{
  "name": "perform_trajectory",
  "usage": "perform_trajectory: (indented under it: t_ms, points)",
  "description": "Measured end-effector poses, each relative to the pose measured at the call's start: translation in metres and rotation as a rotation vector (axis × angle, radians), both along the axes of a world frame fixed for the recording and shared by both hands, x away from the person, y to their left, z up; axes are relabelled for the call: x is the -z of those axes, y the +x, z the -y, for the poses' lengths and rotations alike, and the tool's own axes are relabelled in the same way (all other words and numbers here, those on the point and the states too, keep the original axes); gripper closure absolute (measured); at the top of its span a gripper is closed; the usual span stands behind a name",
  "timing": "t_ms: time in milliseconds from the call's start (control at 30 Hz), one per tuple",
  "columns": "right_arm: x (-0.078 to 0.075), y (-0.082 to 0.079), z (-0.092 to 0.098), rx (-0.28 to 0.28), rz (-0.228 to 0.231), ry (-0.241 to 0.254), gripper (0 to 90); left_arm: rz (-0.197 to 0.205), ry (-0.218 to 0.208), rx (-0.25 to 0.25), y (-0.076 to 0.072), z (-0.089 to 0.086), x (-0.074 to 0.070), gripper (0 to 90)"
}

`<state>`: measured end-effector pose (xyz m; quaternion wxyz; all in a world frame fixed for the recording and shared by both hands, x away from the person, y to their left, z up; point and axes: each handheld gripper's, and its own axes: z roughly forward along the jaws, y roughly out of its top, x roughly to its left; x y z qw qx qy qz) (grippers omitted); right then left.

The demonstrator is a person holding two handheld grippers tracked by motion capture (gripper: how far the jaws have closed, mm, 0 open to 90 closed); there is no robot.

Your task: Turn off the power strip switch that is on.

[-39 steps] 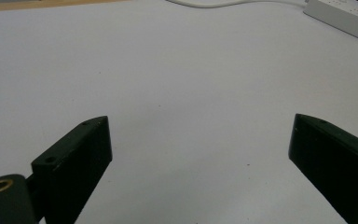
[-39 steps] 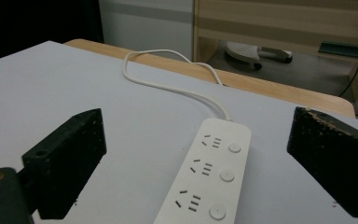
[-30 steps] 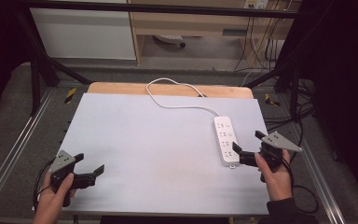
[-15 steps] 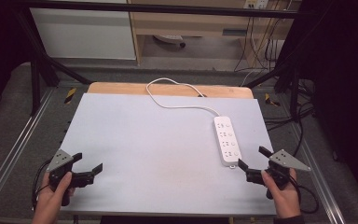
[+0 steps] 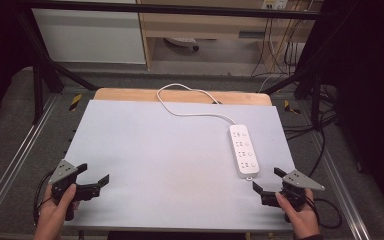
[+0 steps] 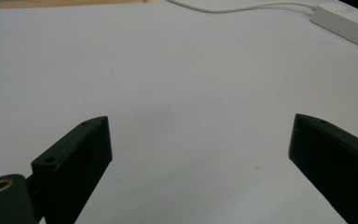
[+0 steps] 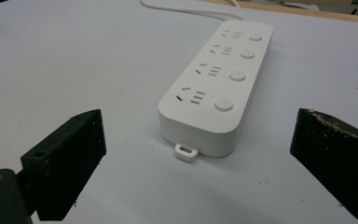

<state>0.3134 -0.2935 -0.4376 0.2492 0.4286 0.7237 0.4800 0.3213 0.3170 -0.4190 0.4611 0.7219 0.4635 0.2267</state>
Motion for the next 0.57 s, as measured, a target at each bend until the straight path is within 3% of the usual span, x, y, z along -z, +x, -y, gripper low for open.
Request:
perform_trajectory:
  t_ms: [400, 500, 567]
  points:
    - [0.019, 0.012, -0.025, -0.029, -0.109, -0.103, 4.2, 0.011, 0.007, 0.004, 0.0, 0.0, -0.001, 6.0]
    - [0.021, 0.017, -0.028, 0.001, -0.158, -0.126, 3.7, 0.006, 0.011, 0.006, 0.0, 0.0, 0.0, 6.0]
    - [0.022, 0.02, -0.026, 0.065, -0.193, -0.158, 5.4, 0.007, 0.014, 0.007, 0.0, 0.001, 0.0, 6.0]
